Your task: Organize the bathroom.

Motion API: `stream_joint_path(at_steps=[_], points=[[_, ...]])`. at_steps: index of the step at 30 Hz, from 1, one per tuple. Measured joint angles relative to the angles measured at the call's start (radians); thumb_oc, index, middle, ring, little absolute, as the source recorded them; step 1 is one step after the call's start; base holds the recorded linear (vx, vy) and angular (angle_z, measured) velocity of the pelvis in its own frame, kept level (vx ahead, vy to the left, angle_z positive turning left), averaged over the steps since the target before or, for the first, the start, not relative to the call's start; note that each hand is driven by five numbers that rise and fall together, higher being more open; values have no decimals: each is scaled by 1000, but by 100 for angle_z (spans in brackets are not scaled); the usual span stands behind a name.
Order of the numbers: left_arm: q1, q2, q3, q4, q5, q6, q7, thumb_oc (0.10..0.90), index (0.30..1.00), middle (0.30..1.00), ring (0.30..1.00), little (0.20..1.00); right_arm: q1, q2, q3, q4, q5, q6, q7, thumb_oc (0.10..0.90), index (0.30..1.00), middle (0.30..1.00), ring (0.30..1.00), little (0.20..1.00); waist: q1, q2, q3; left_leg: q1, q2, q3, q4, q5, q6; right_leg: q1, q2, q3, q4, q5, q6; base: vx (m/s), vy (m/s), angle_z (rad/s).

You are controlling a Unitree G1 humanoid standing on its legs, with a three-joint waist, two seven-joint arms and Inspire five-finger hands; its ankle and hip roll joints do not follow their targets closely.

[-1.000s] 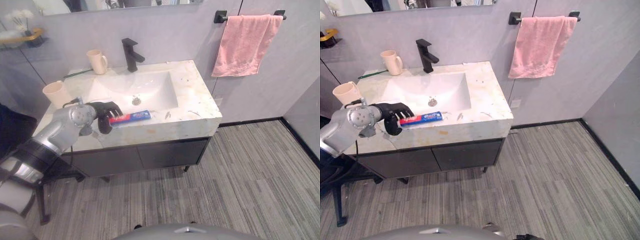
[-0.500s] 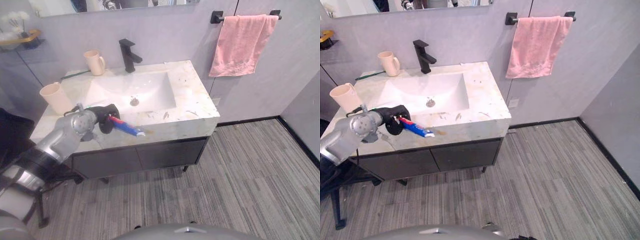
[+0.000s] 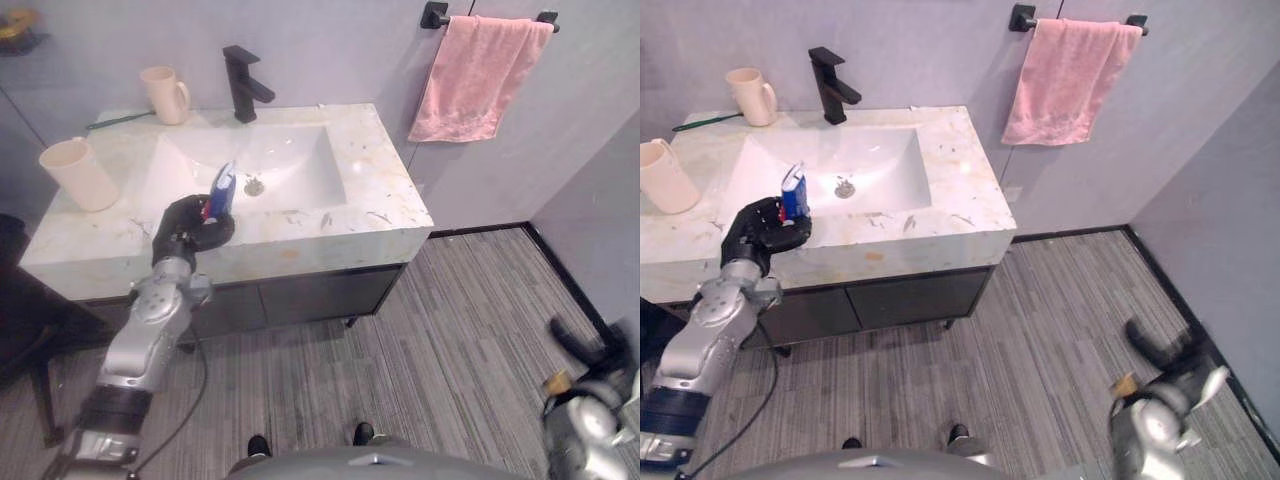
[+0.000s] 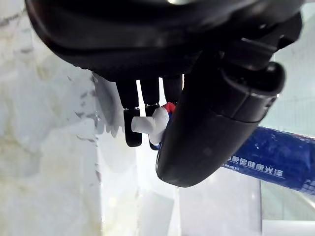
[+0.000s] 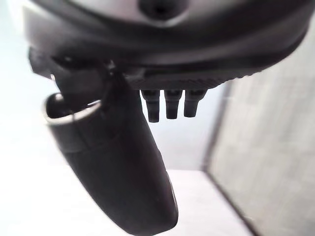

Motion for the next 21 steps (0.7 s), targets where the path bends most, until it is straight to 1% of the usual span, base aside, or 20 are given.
stream_joint_path(at_steps=[2,3,4,5,6,7,8,9,10,11,12,13,16,19,21], points=[[-5,-17,0,-3,-18,-39,44,400,300,300,300,300,-62,-55,25,-109,-71,-54,5,800,900,900,900,900,-18,-2,1,3,-1,4,0,-1,1,-2,-1,8,0,3,0,-43,73,-23],[-25,-65,-3,-7,-25,-68,93,400,300,300,300,300,-152,-94,94,-241,-66,-61,40,800,900,900,900,900,-18,-1,1,8,-1,21,0,-3,1,-5,-1,27,0,10,-2,-51,75,-27],[-39,-86,-13,-7,-26,-83,109,400,300,300,300,300,-196,-116,150,-284,-65,-71,66,800,900,900,900,900,-18,1,2,9,-1,25,0,-5,1,-6,-1,30,0,10,-2,-24,49,-24],[-59,-94,-50,-11,-26,-102,124,400,300,300,300,300,-259,-146,227,-313,-66,-97,136,800,900,900,900,900,-14,0,1,10,0,26,0,-4,1,-8,0,31,0,10,-2,-20,36,-3],[-66,-99,-77,-27,-25,-110,127,400,300,300,300,300,-307,-161,300,-327,-66,-107,203,800,900,900,900,900,-10,-1,1,9,1,25,0,-4,1,-9,0,31,0,11,-2,0,0,0],[-68,-101,-96,-43,-25,-111,129,400,300,300,300,300,-330,-165,342,-336,-65,-108,247,800,900,900,900,900,1,-1,1,7,1,24,0,-5,1,-9,0,29,0,11,-2,-26,38,4],[-68,-127,-127,-57,-16,-135,133,400,300,300,300,300,-376,-150,431,-343,-35,-92,326,800,900,900,900,900,22,1,0,4,0,21,0,-5,1,-8,-1,25,0,11,-2,-19,26,7],[-69,-154,-141,-58,-12,-151,135,400,300,300,300,300,-398,-142,474,-342,-15,-80,360,800,900,900,900,900,27,2,-1,4,-1,20,0,-6,2,-9,-1,23,0,10,-1,-12,21,12],[-70,-174,-159,-66,-11,-155,131,400,300,300,300,300,-406,-137,516,-341,-9,-60,435,800,900,900,900,900,46,3,0,-1,-1,17,1,-5,3,-10,-2,16,0,10,-1,-6,14,18],[-70,-174,-174,-71,-11,-155,127,400,300,300,300,300,-406,-135,546,-340,-7,-38,490,800,900,900,900,900,60,3,0,-7,-1,12,2,-3,3,-12,-2,8,0,10,-1,-4,14,27],[-68,-174,-178,-71,-10,-156,122,400,300,300,300,300,-405,-130,587,-335,-6,5,557,800,900,900,900,900,78,2,0,-13,-4,2,4,3,5,-12,-5,-3,0,10,-1,-3,10,28],[-68,-172,-178,-70,-9,-156,134,400,300,300,300,300,-408,-122,620,-321,-2,38,589,800,900,900,900,900,93,3,0,-18,-6,-6,3,3,5,-11,-7,-10,0,9,-1,0,6,28],[-68,-165,-179,-70,-9,-172,138,400,300,300,300,300,-422,-107,665,-279,10,85,622,800,900,900,900,900,104,2,0,-36,-13,-39,4,9,10,-10,-12,-30,0,9,-1,8,4,33],[-68,-155,-179,-70,-9,-173,140,400,300,300,300,300,-445,-104,677,-248,10,114,628,800,900,900,900,900,119,2,0,-39,-18,-46,4,11,13,-8,-18,-34,0,9,-1,15,4,11],[-68,-154,-180,-70,-9,-173,141,400,300,300,300,300,-475,-104,691,-243,9,129,619,800,900,900,900,900,120,2,0,-40,-22,-50,4,13,15,-7,-21,-38,0,9,-1,7,5,4]])
